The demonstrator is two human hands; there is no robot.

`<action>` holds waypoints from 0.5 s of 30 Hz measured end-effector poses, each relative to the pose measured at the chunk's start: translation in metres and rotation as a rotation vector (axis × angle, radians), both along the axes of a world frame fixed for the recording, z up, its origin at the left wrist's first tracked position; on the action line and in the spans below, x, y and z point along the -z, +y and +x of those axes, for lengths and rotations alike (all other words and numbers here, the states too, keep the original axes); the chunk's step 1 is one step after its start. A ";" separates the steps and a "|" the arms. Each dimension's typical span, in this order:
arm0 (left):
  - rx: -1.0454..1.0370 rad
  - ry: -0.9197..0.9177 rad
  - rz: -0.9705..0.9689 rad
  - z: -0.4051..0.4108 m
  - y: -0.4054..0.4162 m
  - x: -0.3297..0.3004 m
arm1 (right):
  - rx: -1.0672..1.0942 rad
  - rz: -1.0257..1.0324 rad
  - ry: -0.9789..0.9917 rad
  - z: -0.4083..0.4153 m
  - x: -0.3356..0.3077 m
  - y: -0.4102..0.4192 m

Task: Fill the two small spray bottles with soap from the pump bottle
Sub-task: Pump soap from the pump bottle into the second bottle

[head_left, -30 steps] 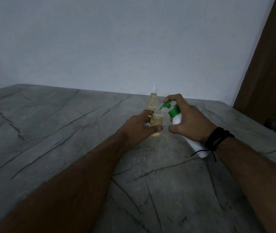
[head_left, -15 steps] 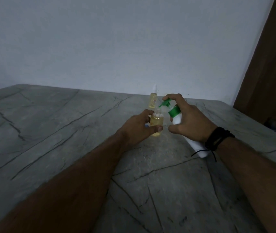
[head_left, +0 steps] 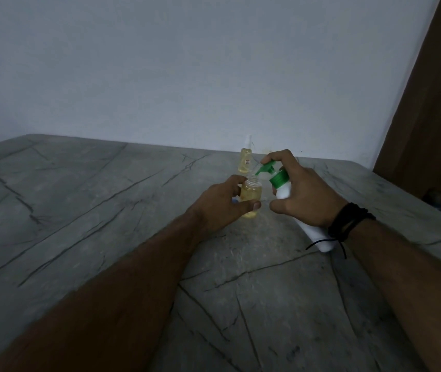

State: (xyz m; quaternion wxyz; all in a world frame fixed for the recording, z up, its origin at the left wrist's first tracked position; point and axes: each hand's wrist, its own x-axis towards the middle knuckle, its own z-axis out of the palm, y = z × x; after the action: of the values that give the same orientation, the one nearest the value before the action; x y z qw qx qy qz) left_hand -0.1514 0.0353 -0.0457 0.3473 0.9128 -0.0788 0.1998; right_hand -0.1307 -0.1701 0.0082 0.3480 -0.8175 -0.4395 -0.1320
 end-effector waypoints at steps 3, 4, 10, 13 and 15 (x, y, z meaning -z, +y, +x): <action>-0.001 0.002 0.000 0.000 0.001 0.000 | -0.001 0.000 0.000 0.000 0.000 0.000; -0.002 0.002 0.002 0.000 0.001 0.000 | -0.004 0.001 -0.001 0.000 0.000 0.000; -0.011 -0.003 0.010 0.001 0.000 0.001 | -0.007 0.005 -0.003 -0.001 0.000 0.000; -0.006 -0.008 0.010 0.001 0.001 0.001 | -0.008 0.010 0.002 -0.001 0.000 0.000; -0.004 -0.011 0.010 0.001 0.001 0.001 | -0.005 0.009 -0.003 -0.001 0.000 -0.001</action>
State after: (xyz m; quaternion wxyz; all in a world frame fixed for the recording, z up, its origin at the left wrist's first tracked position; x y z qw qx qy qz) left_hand -0.1499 0.0364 -0.0470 0.3420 0.9135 -0.0800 0.2053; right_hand -0.1317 -0.1706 0.0081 0.3513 -0.8146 -0.4415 -0.1343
